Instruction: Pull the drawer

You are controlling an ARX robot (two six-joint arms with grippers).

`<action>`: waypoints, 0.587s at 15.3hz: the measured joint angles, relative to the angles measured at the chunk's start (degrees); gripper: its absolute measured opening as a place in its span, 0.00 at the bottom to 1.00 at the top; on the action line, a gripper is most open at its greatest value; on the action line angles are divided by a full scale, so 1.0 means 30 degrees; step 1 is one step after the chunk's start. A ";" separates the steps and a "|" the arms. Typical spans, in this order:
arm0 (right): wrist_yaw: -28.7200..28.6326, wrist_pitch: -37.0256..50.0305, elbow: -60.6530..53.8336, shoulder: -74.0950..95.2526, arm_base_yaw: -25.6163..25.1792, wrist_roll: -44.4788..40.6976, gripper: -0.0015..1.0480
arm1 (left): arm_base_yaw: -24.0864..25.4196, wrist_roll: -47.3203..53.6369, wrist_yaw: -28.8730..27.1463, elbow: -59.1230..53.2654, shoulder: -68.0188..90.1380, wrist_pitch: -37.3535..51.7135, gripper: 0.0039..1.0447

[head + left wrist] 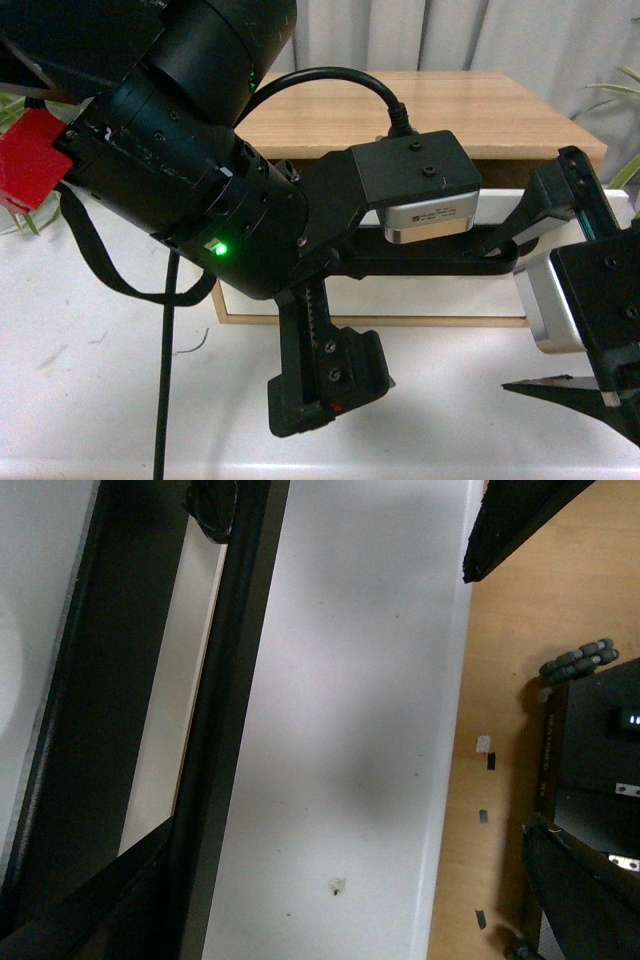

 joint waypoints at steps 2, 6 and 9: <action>-0.0036 -0.0015 -0.0809 -0.0707 0.0124 0.0015 0.94 | -0.0102 -0.0073 0.0226 -0.0794 -0.0670 0.0015 0.94; -0.0408 -0.0255 -0.1647 -0.1443 0.0124 -0.0066 0.94 | -0.0277 -0.0277 0.0321 -0.1647 -0.1435 -0.0022 0.94; -0.0481 -0.0051 -0.1574 -0.1421 0.0124 -0.0073 0.94 | -0.0255 -0.0415 0.0321 -0.1647 -0.1457 0.0066 0.94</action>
